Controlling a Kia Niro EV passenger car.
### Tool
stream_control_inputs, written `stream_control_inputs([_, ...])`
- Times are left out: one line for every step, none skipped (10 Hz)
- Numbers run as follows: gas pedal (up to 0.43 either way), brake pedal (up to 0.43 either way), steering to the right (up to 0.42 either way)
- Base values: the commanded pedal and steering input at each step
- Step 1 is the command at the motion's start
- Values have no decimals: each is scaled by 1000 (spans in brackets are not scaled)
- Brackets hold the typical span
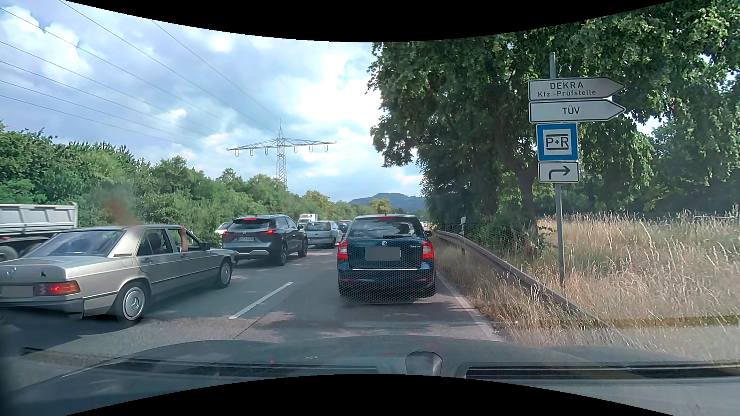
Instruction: Follow the waypoints while adhering to traffic rules and regulations
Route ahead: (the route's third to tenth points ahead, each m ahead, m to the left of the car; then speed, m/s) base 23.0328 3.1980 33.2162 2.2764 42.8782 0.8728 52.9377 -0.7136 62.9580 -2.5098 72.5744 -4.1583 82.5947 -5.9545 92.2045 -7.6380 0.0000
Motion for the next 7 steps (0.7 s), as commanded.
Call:
stream_control_inputs([0,220,0])
stream_control_inputs([0,220,0])
stream_control_inputs([0,220,0])
stream_control_inputs([0,220,0])
stream_control_inputs([0,220,0])
stream_control_inputs([0,220,0])
stream_control_inputs([0,220,0])
